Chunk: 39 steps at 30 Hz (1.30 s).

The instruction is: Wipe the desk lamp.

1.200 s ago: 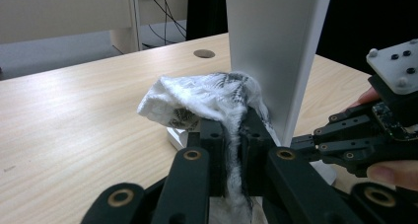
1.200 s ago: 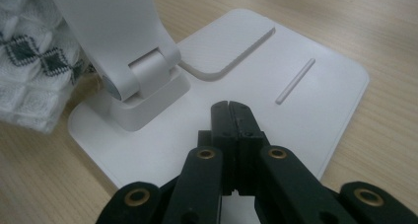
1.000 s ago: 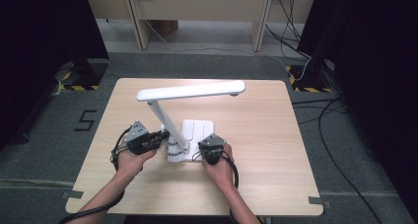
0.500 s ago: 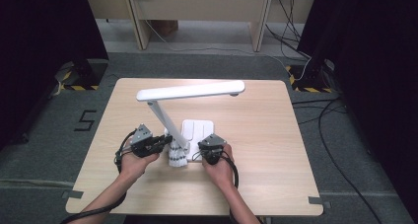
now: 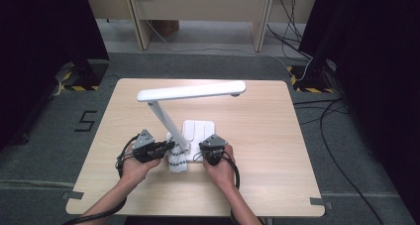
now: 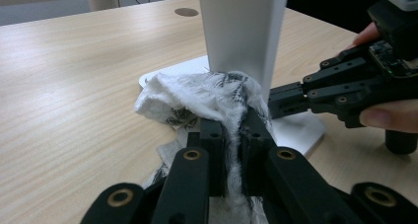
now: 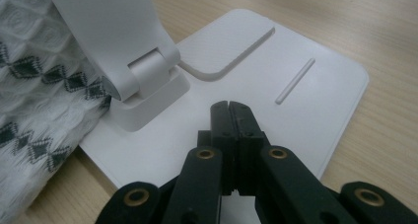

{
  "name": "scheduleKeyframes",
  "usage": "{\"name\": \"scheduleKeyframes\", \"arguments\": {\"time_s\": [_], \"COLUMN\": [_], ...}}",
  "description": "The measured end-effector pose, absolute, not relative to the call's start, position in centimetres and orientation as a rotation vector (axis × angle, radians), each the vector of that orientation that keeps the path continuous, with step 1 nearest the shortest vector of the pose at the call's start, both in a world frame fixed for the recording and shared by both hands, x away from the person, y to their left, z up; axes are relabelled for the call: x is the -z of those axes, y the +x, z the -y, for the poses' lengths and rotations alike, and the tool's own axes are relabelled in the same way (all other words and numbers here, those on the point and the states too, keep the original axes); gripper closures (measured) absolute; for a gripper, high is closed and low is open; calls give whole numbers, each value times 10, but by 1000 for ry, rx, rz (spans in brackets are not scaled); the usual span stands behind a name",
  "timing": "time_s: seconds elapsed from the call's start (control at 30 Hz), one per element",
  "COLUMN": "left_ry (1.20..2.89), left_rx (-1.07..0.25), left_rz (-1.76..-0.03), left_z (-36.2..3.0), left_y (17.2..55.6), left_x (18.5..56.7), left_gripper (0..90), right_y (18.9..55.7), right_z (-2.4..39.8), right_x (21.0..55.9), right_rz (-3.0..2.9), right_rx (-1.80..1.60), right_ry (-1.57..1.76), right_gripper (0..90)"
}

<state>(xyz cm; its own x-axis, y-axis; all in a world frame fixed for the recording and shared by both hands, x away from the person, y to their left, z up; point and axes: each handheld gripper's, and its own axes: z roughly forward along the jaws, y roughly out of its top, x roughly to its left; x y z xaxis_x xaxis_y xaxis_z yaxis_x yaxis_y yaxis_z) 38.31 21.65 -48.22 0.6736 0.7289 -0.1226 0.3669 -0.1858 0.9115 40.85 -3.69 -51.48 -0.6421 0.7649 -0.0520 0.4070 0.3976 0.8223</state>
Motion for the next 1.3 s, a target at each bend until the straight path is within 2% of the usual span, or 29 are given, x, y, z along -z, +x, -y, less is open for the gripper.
{"name": "scheduleKeyframes", "arguments": {"time_s": [0.7,1.3], "left_ry": [1833,1809], "left_rx": [-373,-365], "left_rz": [-826,-695], "left_z": [-207,-197], "left_y": [367,345], "left_x": [487,455], "left_gripper": [829,829], "right_y": [409,409], "right_z": [36,36], "right_x": [515,515], "right_rz": [-2235,-2233], "right_rx": [-1139,-1144], "right_ry": [1010,1016], "right_gripper": [900,900]}}
